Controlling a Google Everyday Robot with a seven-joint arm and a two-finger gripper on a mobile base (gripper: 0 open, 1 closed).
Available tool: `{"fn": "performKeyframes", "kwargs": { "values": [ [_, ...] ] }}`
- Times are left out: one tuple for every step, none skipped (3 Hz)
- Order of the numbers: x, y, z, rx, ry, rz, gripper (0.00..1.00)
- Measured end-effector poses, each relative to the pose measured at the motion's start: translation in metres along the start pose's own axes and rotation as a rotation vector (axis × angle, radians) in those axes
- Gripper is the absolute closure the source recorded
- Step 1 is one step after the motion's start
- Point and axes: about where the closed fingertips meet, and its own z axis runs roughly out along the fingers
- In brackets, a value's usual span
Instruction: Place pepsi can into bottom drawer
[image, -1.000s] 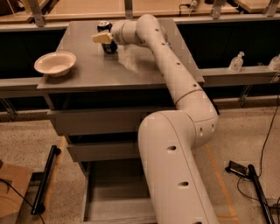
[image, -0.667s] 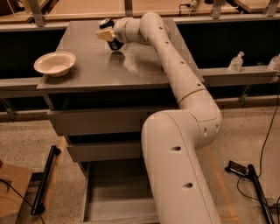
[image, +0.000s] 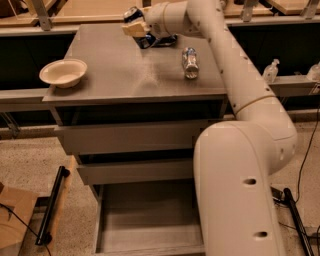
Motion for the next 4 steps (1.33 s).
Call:
{"fn": "performKeyframes", "kwargs": {
  "values": [
    [-0.033,0.028,-0.065,-0.051,0.004,-0.037,1.00],
    [-0.063,0.074,-0.163,-0.023,-0.003,-0.016,1.00],
    [-0.062,0.074,-0.162,-0.023,-0.002,-0.015,1.00],
    [-0.049,0.088,-0.152,-0.081,0.005,0.006,1.00]
  ]
}}
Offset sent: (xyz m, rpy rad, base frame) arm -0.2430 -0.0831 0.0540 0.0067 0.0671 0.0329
